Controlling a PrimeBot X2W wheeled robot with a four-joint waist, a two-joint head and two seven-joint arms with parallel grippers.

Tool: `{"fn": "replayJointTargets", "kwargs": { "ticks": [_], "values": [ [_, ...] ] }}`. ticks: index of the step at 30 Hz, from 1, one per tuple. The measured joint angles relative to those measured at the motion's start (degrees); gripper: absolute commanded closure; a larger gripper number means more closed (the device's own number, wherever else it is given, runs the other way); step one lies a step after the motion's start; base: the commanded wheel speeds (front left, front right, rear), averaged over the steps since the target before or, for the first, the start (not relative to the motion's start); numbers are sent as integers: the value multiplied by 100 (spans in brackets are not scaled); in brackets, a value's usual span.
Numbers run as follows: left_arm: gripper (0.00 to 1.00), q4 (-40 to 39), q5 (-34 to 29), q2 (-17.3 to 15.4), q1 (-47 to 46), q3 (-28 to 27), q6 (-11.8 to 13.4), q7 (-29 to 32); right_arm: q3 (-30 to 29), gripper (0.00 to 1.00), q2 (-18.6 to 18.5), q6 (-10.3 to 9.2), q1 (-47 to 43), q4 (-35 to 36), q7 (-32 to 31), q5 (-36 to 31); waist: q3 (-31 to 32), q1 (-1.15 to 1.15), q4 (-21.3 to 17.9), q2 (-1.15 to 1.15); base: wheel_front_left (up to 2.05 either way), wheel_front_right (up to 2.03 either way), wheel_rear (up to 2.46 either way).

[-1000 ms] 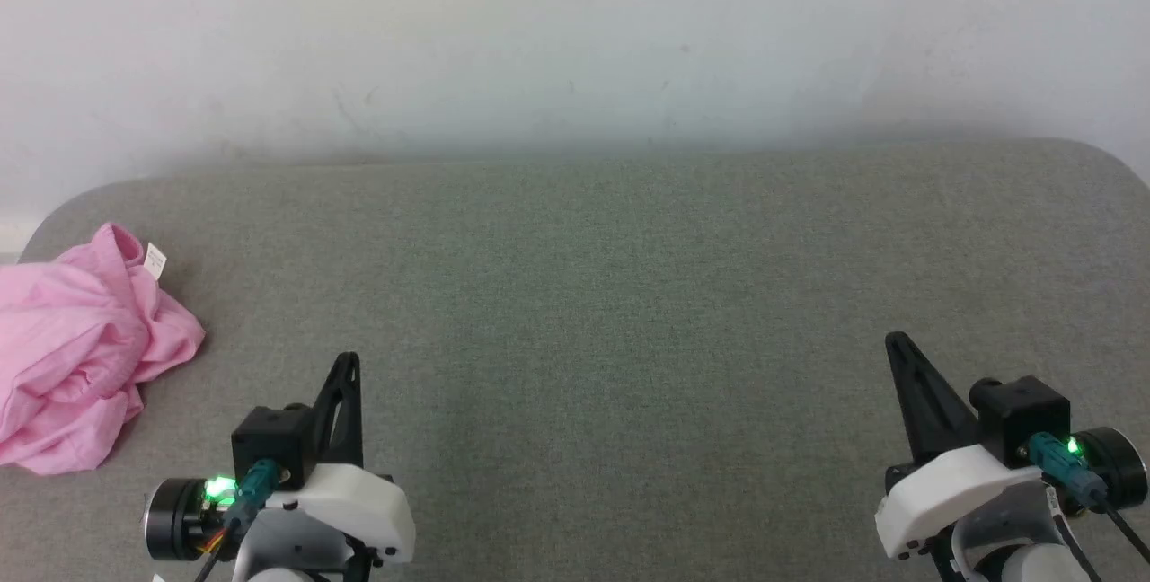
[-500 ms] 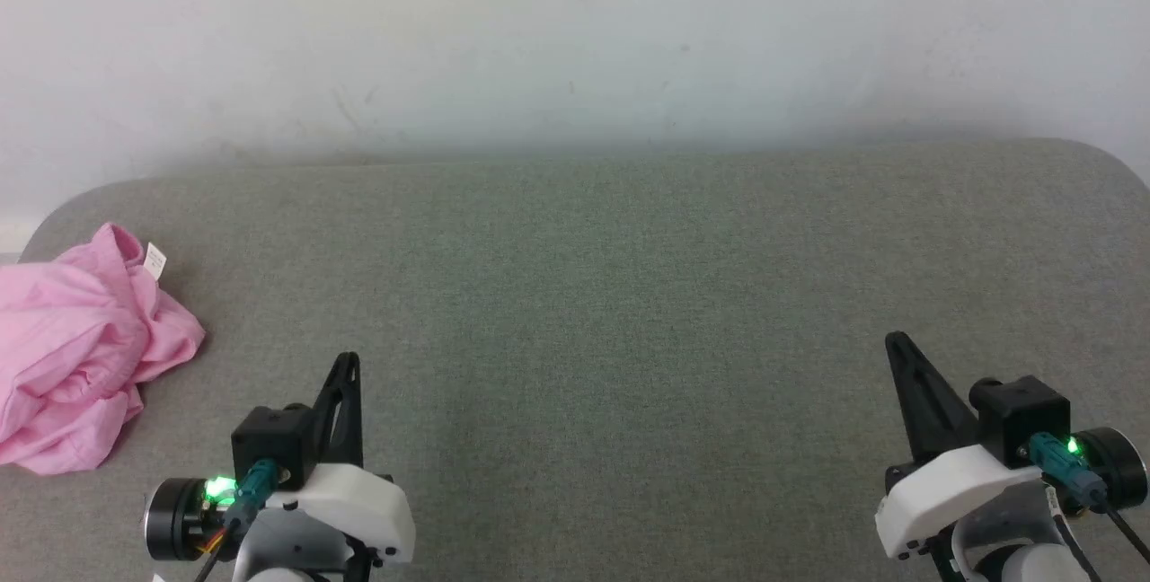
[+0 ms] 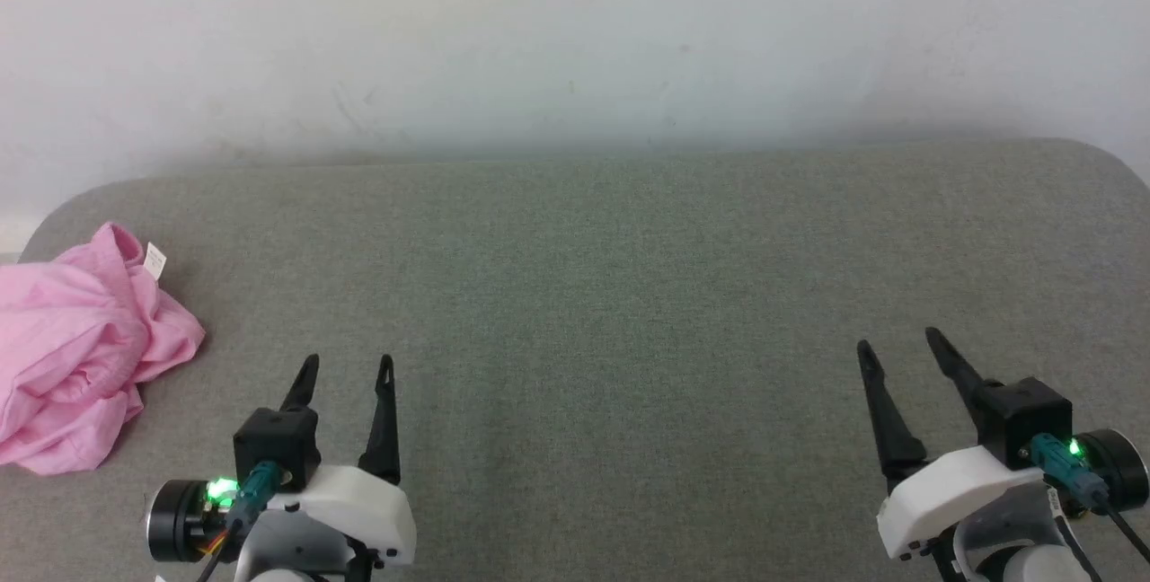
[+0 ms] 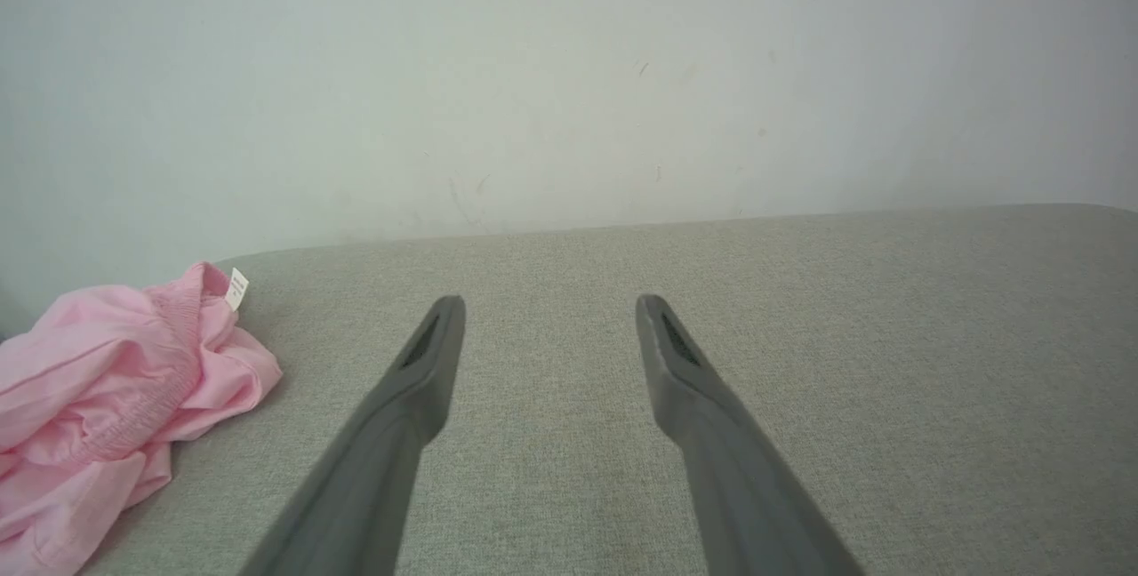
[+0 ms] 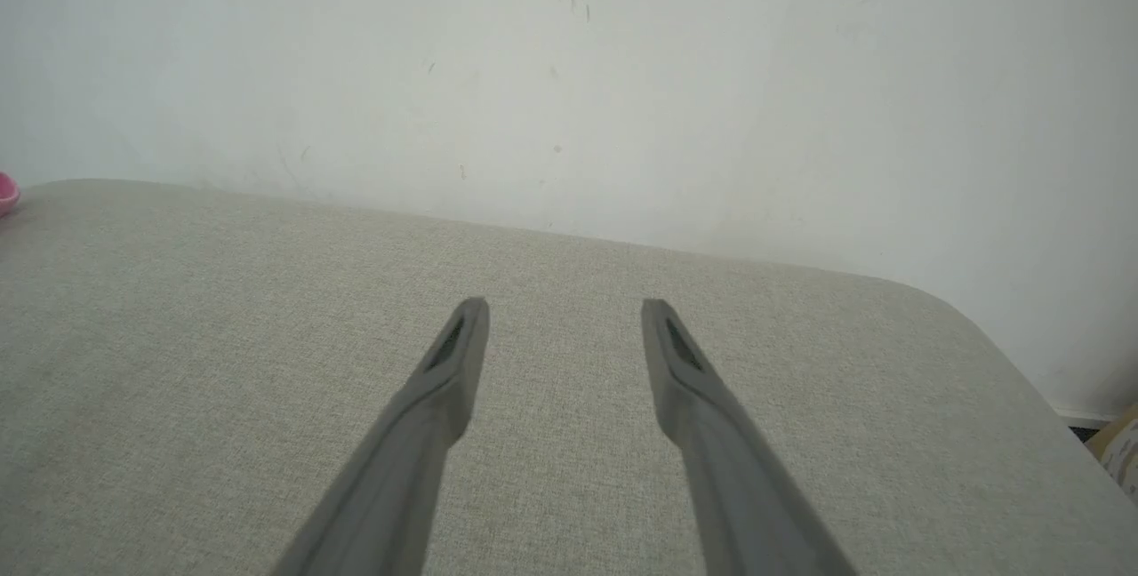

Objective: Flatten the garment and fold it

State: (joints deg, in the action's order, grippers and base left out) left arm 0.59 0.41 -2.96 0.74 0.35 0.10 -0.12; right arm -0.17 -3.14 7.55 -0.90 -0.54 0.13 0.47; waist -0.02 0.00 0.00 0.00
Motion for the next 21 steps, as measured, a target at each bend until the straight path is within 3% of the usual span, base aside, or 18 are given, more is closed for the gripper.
{"fn": "replayJointTargets", "kwargs": {
  "ticks": [21],
  "values": [
    [0,153,165,0,0,12,-7,-252,-5,0,-1,0,0,-27,252,107,-12,0,83,0,0,0,0]
  ]
}}
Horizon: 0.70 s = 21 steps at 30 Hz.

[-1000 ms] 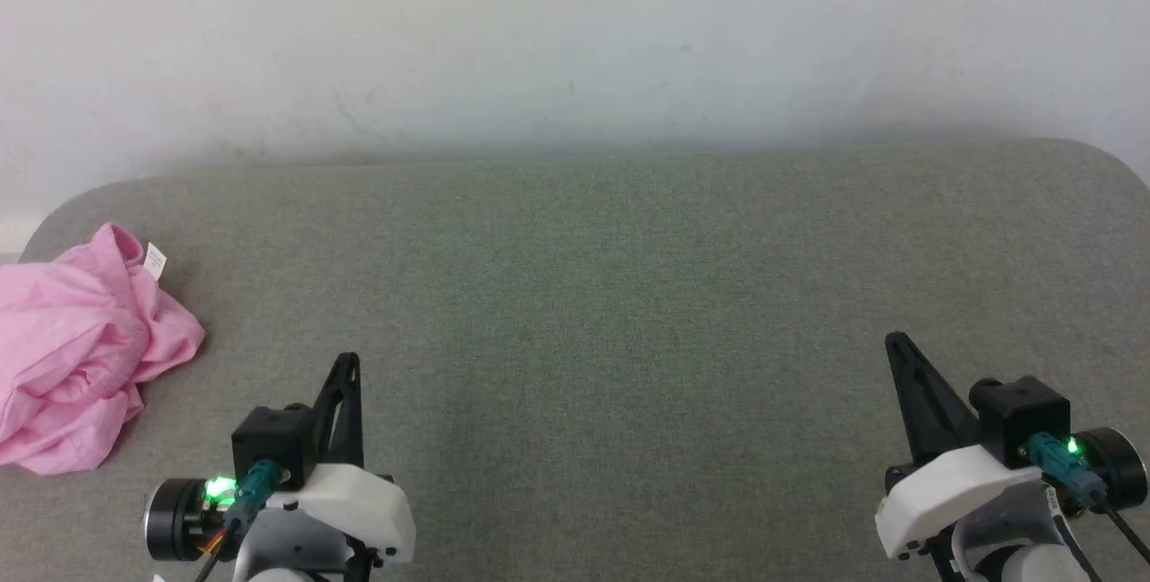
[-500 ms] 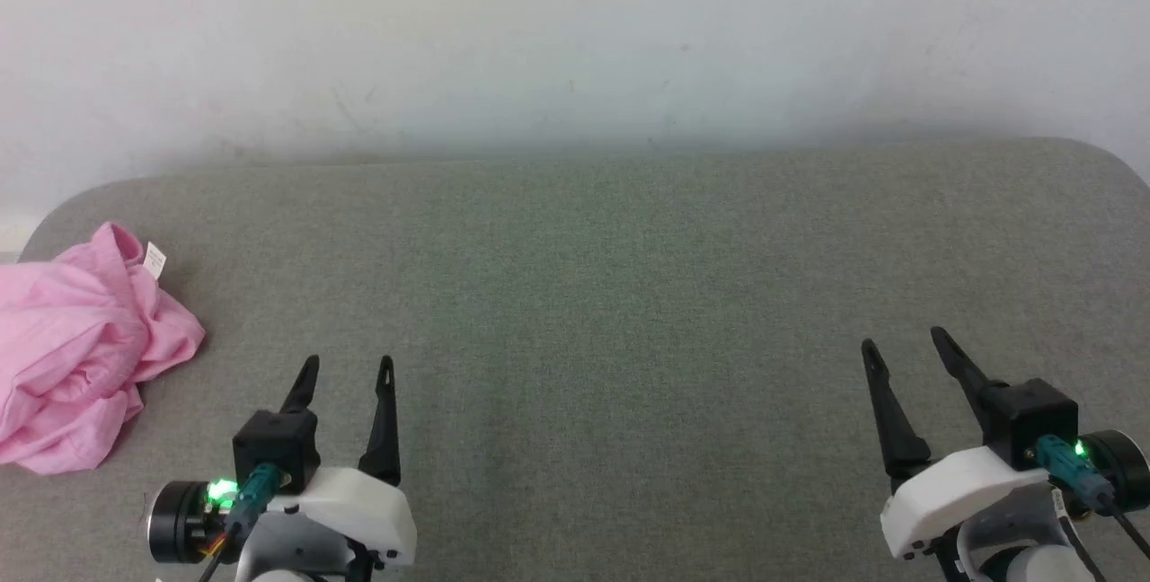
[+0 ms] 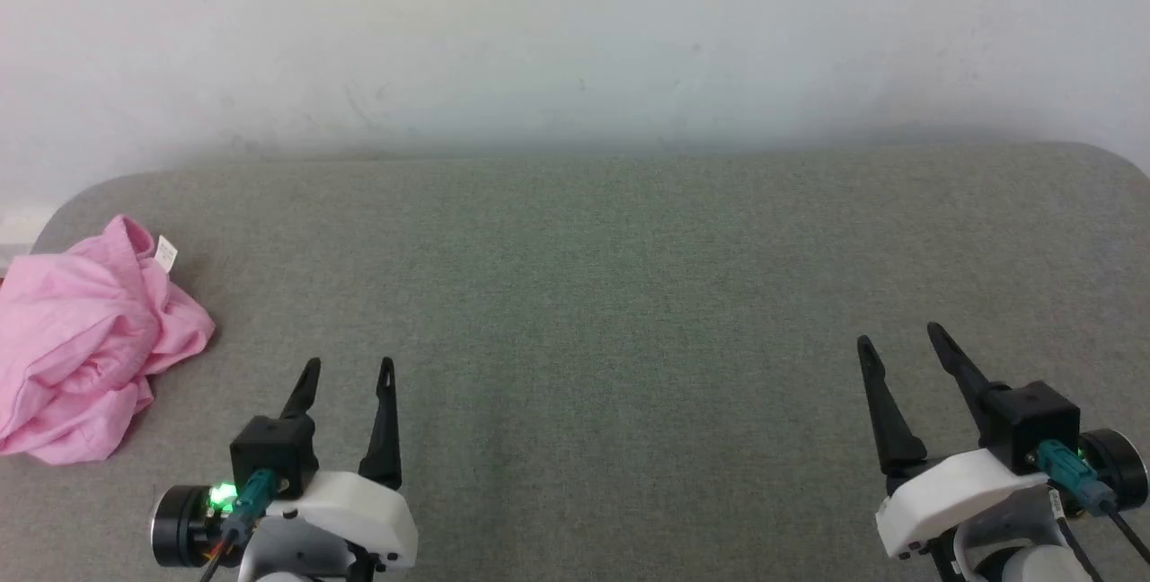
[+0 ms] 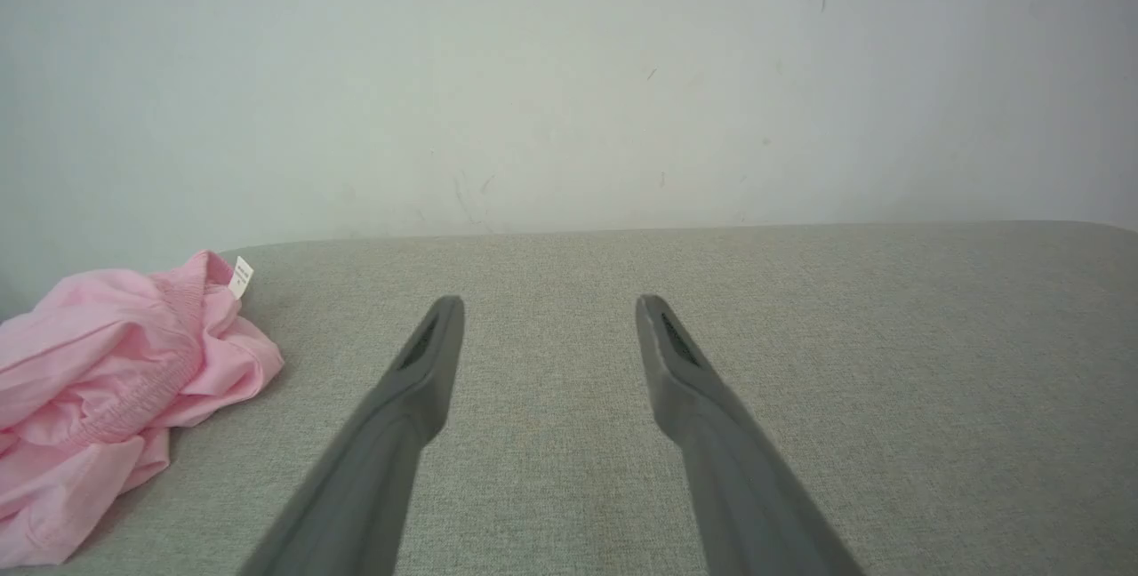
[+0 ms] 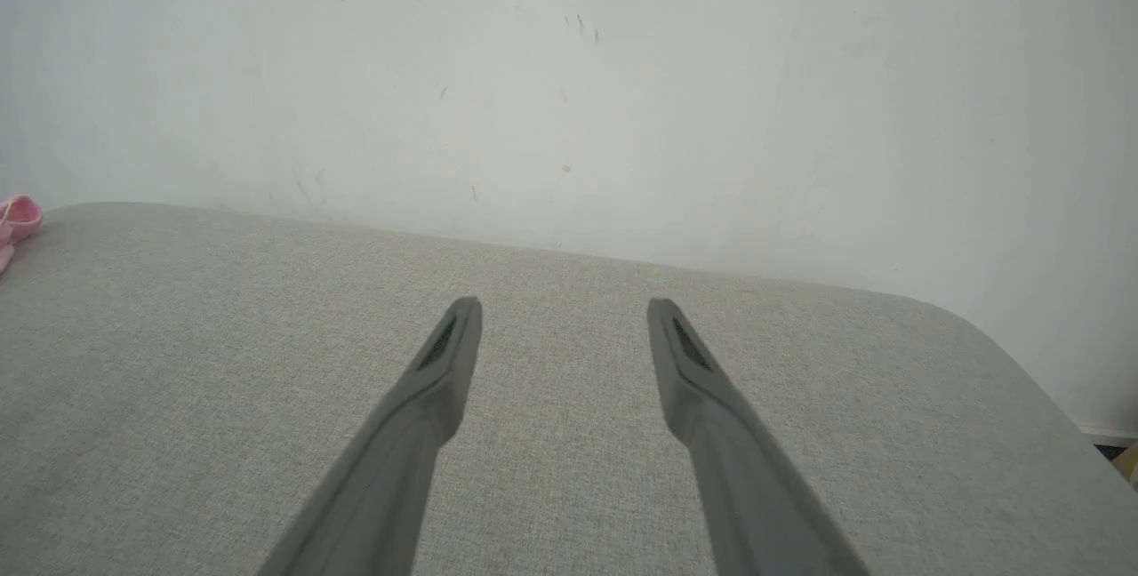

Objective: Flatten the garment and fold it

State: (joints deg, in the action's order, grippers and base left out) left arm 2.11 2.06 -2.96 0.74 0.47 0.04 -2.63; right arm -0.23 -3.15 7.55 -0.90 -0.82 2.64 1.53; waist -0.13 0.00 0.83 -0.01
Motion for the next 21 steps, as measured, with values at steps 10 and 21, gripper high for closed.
{"fn": "replayJointTargets", "kwargs": {
  "ticks": [10,21],
  "values": [
    [0,68,57,0,2,-2,-3,-103,46,0,1,0,-27,-3,113,-2,41,0,226,0,0,0,0],
    [0,94,109,0,12,-9,-5,-248,88,0,1,0,-44,-79,247,5,94,0,571,0,0,0,0]
  ]
}}
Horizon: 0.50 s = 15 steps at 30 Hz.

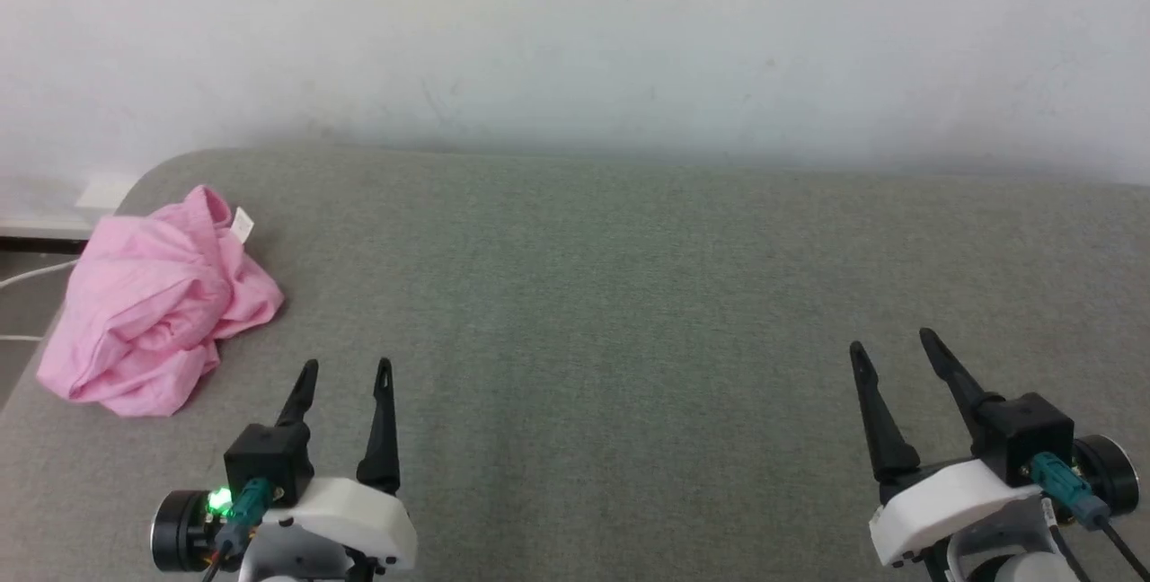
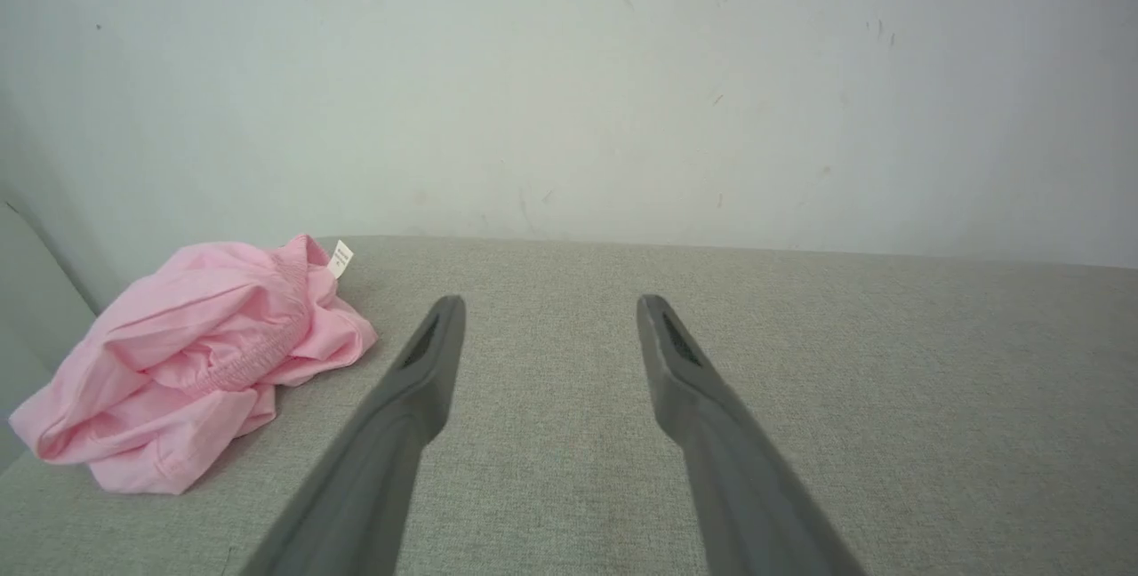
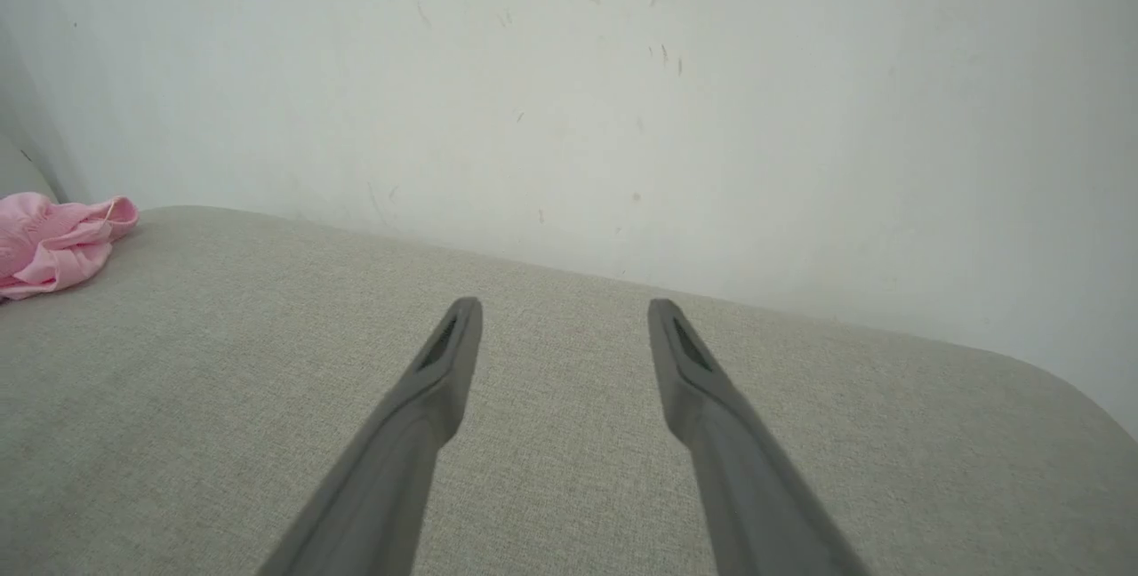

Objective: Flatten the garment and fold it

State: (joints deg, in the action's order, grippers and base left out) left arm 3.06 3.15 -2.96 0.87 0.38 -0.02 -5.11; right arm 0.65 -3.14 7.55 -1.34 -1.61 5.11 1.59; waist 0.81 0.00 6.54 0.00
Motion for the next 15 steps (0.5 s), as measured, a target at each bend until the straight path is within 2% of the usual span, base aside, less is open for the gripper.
{"fn": "replayJointTargets", "kwargs": {
  "ticks": [15],
  "values": [
    [0,18,1,0,41,-35,-54,-156,111,0,2,0,-24,-92,172,79,63,0,561,0,0,0,0]
  ]
}}
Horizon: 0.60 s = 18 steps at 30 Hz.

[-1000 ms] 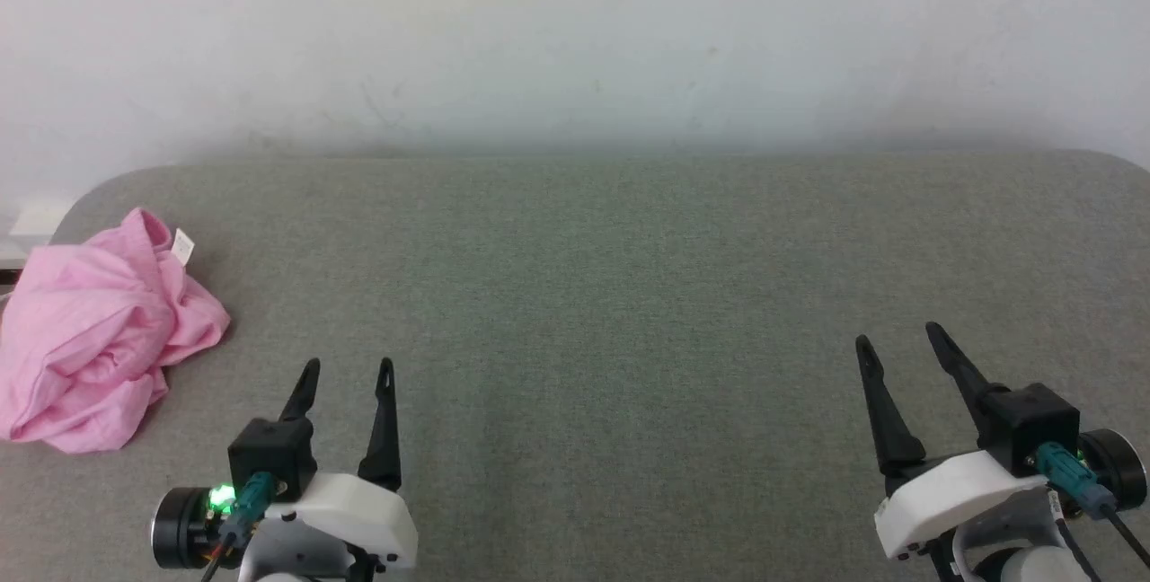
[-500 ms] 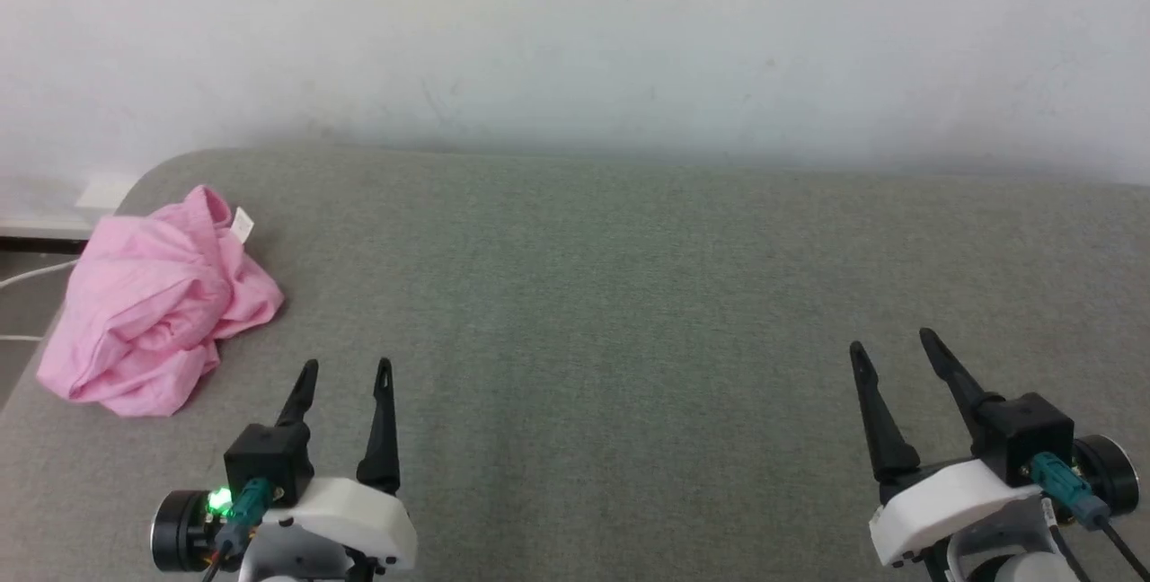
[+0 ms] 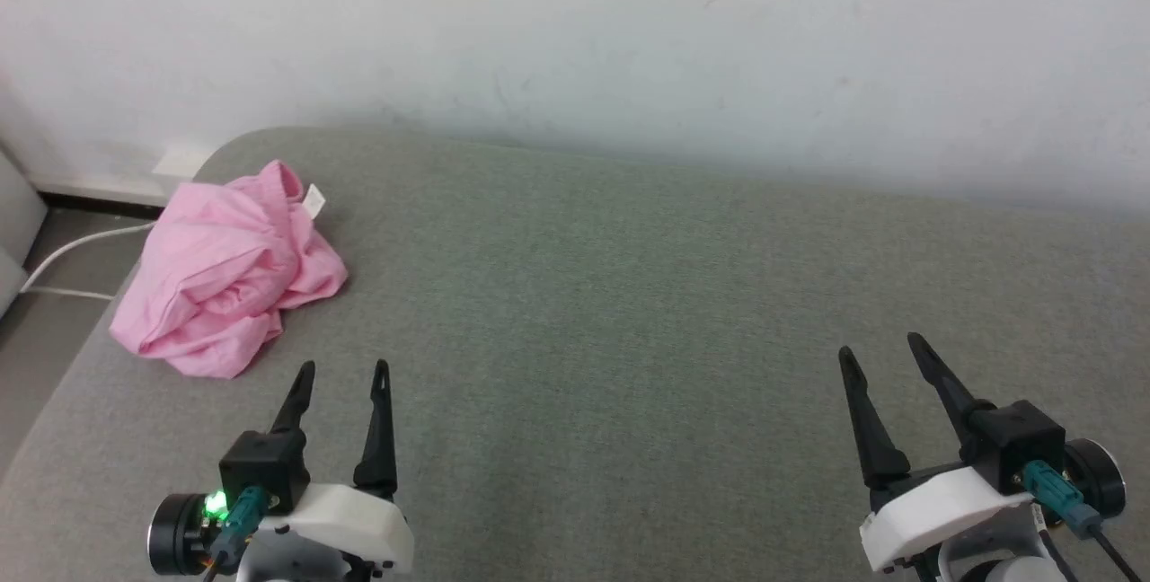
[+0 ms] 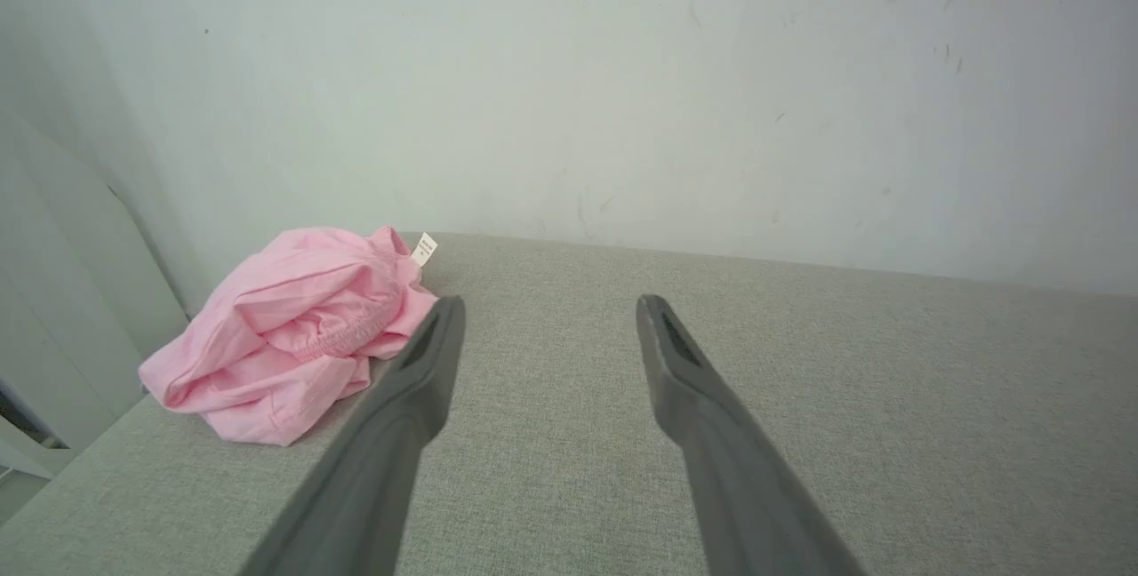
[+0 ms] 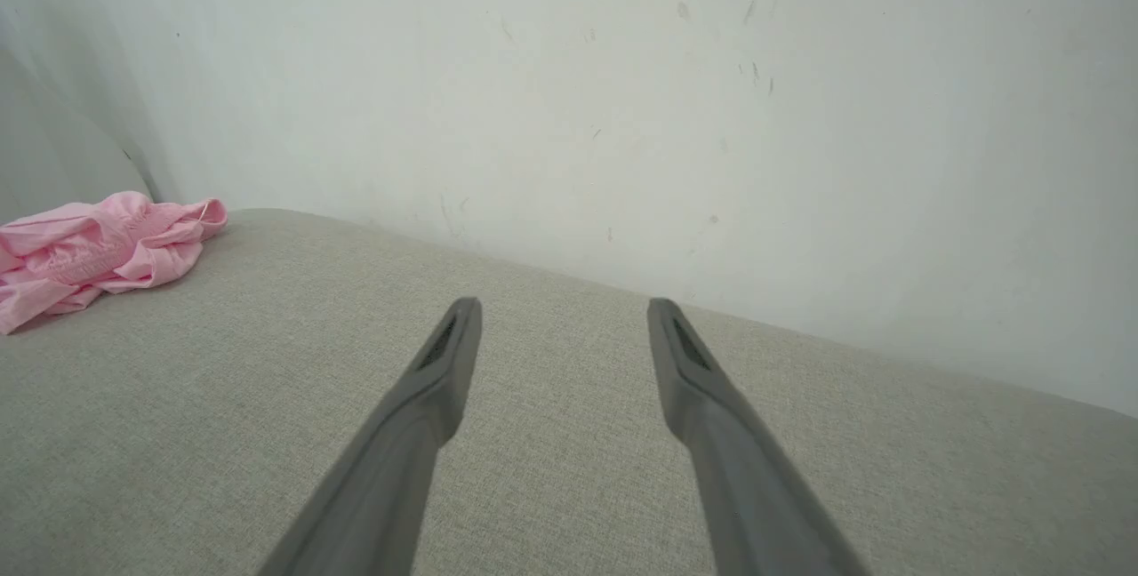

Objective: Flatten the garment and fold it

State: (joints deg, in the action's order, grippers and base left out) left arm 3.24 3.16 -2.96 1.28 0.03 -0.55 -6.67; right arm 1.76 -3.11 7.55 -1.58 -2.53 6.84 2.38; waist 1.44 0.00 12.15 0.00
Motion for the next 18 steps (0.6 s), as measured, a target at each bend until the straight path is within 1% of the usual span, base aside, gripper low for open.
{"fn": "replayJointTargets", "kwargs": {
  "ticks": [4,18],
  "values": [
    [0,-1,5,0,4,-16,-36,-59,29,0,0,0,0,-19,45,23,5,0,153,0,0,0,0],
    [0,35,86,0,61,2,-49,-226,71,0,1,0,-20,-78,224,76,38,0,728,1,0,0,0]
  ]
}}
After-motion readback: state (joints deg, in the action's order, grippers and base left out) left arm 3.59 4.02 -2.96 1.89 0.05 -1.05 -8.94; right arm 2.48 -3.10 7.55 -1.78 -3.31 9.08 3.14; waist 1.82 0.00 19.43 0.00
